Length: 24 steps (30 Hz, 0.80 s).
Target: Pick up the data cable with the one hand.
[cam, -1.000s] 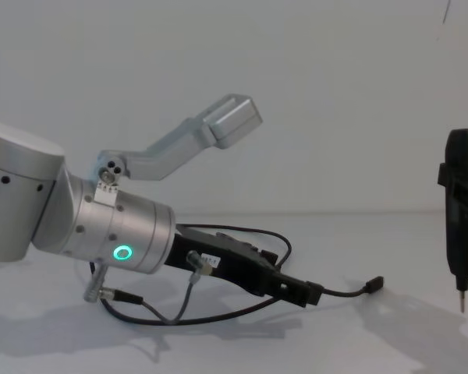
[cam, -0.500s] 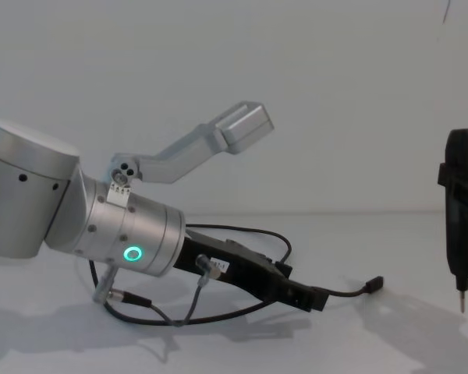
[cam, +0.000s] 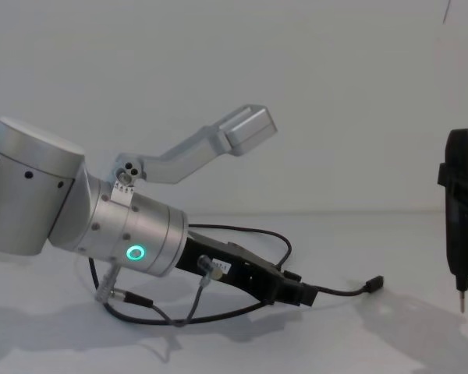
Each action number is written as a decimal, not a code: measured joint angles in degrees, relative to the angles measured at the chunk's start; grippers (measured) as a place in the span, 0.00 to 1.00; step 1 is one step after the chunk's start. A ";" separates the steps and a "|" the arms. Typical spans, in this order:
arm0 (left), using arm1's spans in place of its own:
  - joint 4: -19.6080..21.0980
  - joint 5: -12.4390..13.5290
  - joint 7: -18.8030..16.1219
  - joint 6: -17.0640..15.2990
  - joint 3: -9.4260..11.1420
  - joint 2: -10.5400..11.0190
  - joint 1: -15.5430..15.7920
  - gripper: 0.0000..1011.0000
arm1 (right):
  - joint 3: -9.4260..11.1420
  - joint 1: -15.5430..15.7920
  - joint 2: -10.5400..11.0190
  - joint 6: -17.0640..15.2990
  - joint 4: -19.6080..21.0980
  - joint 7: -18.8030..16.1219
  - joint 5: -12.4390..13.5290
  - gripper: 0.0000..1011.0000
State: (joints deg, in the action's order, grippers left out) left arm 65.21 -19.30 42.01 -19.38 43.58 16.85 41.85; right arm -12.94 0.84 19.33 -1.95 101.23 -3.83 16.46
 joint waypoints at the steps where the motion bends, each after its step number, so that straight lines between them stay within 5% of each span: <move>1: -0.01 -0.03 0.00 -0.05 0.05 -0.02 0.02 0.33 | 0.00 0.00 0.00 0.00 0.00 0.00 0.00 0.28; 11: -0.02 -0.47 -0.20 -0.73 0.56 -0.27 0.17 0.04 | 0.00 0.00 0.00 0.00 0.00 0.00 0.00 0.28; 24: 0.99 -1.61 -0.85 -0.86 0.60 -0.28 -0.30 0.04 | 0.00 0.00 0.00 0.00 0.00 0.00 0.00 0.28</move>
State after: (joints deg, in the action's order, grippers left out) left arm 66.20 -20.90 41.16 -20.24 44.17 16.57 41.55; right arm -12.94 0.84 19.33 -1.95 101.23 -3.83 16.46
